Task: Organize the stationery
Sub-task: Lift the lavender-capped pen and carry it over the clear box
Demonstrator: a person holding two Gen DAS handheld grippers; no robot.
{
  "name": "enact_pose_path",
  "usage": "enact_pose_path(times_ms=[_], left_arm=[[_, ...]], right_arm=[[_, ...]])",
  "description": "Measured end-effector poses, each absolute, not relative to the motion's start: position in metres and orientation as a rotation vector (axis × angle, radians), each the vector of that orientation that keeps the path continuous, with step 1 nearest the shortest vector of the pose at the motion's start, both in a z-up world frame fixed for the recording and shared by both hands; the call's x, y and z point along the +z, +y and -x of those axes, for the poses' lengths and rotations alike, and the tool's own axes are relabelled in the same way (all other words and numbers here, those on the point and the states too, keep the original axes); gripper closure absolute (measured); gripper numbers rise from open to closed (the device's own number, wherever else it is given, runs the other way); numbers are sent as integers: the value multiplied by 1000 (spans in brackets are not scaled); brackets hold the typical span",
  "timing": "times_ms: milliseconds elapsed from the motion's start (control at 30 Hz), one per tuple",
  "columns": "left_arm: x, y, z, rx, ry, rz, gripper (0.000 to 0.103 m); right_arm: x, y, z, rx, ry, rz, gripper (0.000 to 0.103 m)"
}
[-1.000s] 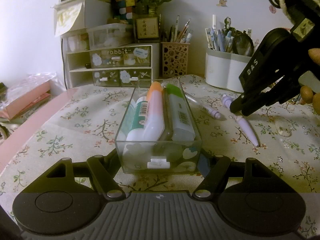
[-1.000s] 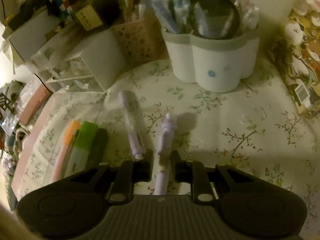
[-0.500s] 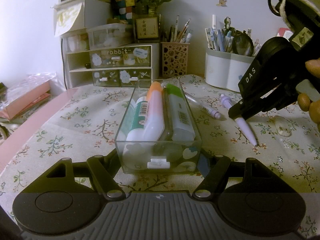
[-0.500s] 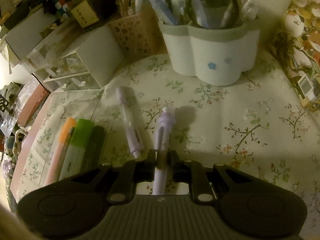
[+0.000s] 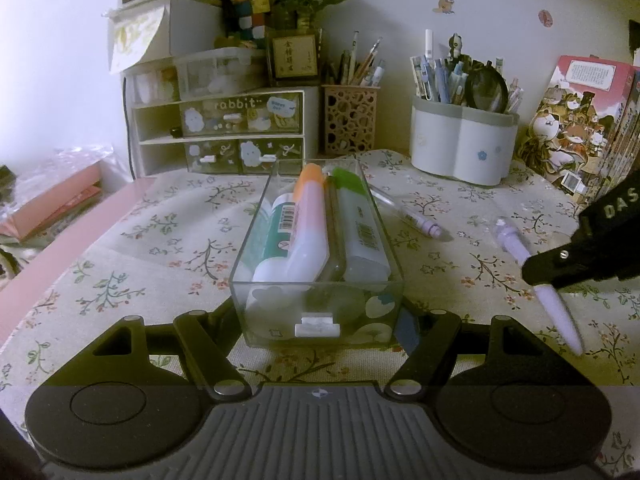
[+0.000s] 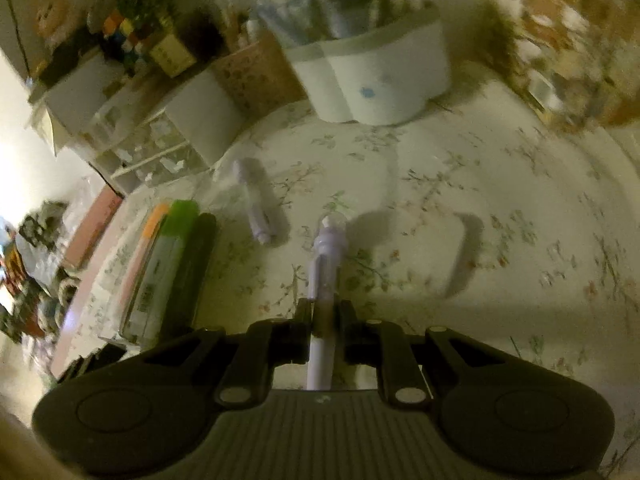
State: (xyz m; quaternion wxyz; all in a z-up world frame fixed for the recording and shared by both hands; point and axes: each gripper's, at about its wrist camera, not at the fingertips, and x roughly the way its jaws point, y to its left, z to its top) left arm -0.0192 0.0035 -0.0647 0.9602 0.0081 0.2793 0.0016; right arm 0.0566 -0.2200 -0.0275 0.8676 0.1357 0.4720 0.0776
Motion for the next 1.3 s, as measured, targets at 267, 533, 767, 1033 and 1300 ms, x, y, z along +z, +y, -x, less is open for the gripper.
enact_pose_path(times_ms=[267, 533, 767, 1033, 1300], left_arm=[[-56, -5, 4, 31, 640, -6, 31], [-55, -14, -14, 43, 667, -5, 31], [-52, -27, -25, 66, 703, -6, 31], [-56, -28, -26, 59, 671, 10, 31], [-56, -27, -25, 52, 669, 7, 31]], right_arm=[[-32, -222, -51, 167, 938, -303, 89], [-34, -230, -52, 187, 947, -340, 90], [-34, -230, -51, 190, 946, -335, 90], [-32, -227, -56, 192, 969, -313, 91], [-30, -231, -62, 164, 1012, -371, 90]])
